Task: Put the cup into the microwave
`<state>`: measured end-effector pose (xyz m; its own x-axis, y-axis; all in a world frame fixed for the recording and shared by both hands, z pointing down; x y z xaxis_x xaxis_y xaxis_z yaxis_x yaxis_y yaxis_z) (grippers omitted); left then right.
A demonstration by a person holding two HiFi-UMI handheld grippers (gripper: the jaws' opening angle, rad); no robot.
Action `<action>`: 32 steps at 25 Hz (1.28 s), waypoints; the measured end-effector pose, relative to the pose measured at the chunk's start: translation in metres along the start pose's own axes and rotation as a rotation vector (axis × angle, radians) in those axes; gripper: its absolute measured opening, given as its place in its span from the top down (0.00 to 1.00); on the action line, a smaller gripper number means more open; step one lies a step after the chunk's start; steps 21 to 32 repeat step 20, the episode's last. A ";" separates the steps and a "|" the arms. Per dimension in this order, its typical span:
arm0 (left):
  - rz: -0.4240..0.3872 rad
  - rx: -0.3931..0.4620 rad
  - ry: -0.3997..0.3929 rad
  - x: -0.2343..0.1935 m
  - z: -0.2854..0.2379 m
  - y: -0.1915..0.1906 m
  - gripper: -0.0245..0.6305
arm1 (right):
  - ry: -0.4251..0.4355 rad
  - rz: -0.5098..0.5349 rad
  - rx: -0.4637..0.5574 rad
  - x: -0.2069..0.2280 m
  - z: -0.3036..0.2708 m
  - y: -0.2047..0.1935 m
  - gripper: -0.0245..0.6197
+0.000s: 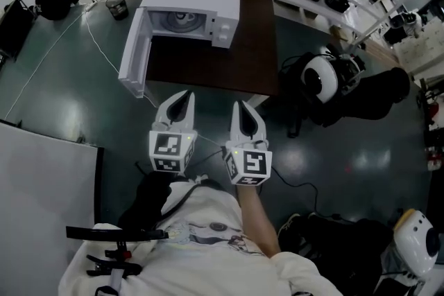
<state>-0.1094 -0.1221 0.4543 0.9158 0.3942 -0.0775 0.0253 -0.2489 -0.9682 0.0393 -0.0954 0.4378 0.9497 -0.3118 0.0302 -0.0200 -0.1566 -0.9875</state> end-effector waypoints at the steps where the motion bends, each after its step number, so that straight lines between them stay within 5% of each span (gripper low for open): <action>1: -0.001 0.002 0.000 0.001 0.000 0.001 0.96 | 0.002 0.000 0.000 -0.001 0.000 0.000 0.96; 32: -0.004 0.005 -0.013 0.005 -0.003 0.005 0.96 | 0.005 0.004 -0.013 0.001 -0.003 0.003 0.96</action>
Point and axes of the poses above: the fingertips, and each gripper's own axes: z backward along the fingers, x to its right, y out of its top, the point moved 4 cm from there along z, backward along the fingers, and after that the axes turned 6 degrees about -x, right-handed, at the moved point
